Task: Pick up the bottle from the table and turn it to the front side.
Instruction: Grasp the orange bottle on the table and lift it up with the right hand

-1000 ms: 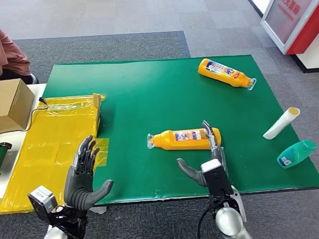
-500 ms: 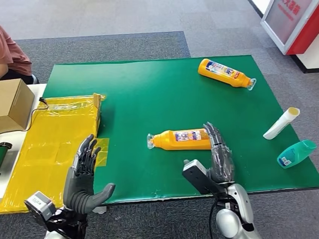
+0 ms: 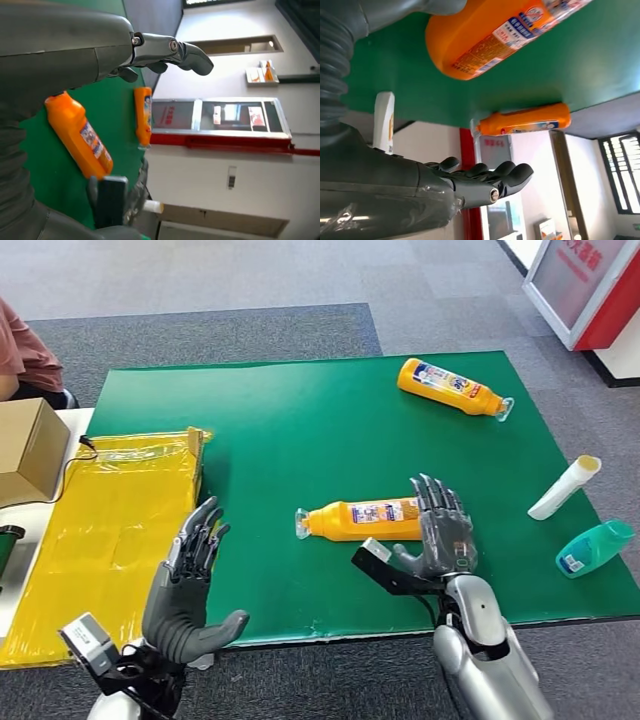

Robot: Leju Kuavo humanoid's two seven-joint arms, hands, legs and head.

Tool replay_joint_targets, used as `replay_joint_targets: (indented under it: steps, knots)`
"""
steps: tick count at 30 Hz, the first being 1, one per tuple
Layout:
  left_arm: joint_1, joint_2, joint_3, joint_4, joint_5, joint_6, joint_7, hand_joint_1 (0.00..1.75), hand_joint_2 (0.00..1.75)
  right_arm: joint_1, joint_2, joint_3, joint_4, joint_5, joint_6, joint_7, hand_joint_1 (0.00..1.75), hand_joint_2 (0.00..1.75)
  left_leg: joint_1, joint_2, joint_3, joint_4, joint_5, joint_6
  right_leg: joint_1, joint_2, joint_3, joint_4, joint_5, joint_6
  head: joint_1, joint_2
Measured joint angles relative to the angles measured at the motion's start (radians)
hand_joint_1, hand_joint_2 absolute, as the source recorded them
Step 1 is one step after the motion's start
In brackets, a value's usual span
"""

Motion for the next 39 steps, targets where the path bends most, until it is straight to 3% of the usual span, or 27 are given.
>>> replay_joint_targets:
  steps: [3, 10, 23, 34, 38, 39]
  knots:
    - [-0.048, 0.0, -0.026, 0.006, 0.007, -0.024, 0.009, 0.0, 1.75, -0.099, -0.003, 0.005, 0.171, 0.051, -0.005, 0.006, 0.0, 1.75, 0.0, 0.0, 0.0, 0.0, 0.002, 0.001, 0.0, 0.0, 0.0, 0.0, 0.001, 0.0, 0.0, 0.0]
    - [-0.11, 0.007, -0.061, 0.011, 0.011, -0.046, 0.019, 0.0, 1.75, -0.211, 0.012, 0.002, 0.412, -0.023, -0.024, -0.039, 0.0, 1.75, 0.0, 0.0, 0.0, 0.0, 0.002, 0.001, -0.001, 0.0, 0.0, 0.0, 0.002, 0.0, 0.0, 0.0]
    - [-0.174, 0.013, -0.127, 0.014, 0.002, -0.085, 0.029, 0.0, 1.75, -0.288, 0.033, 0.003, 0.579, 0.01, -0.017, -0.045, 0.0, 1.75, -0.001, 0.0, -0.001, 0.0, 0.002, 0.001, -0.001, 0.0, 0.0, 0.0, 0.001, 0.001, 0.0, 0.0]
    - [-0.188, 0.017, -0.159, 0.019, 0.028, -0.107, 0.038, 0.0, 1.75, -0.35, 0.044, 0.046, 0.664, 0.084, 0.062, -0.042, 0.0, 1.75, -0.001, 0.0, 0.0, 0.0, 0.002, 0.001, -0.001, 0.0, 0.0, 0.0, 0.001, 0.0, 0.0, 0.0]
    - [-0.188, 0.018, -0.159, 0.02, 0.039, -0.109, 0.038, 0.0, 1.75, -0.369, 0.045, 0.069, 0.694, 0.102, 0.083, -0.035, 1.75, 1.75, -0.001, 0.0, 0.001, 0.0, 0.002, 0.001, -0.001, 0.0, 0.001, 0.0, 0.002, 0.001, 0.0, 0.0]
    - [-0.188, 0.018, -0.159, 0.02, 0.04, -0.111, 0.038, 0.0, 1.75, -0.372, 0.045, 0.073, 0.7, 0.103, 0.085, -0.035, 1.75, 1.75, -0.001, 0.0, 0.001, 0.0, 0.002, 0.001, -0.001, 0.0, 0.001, 0.0, 0.002, 0.001, 0.0, 0.0]
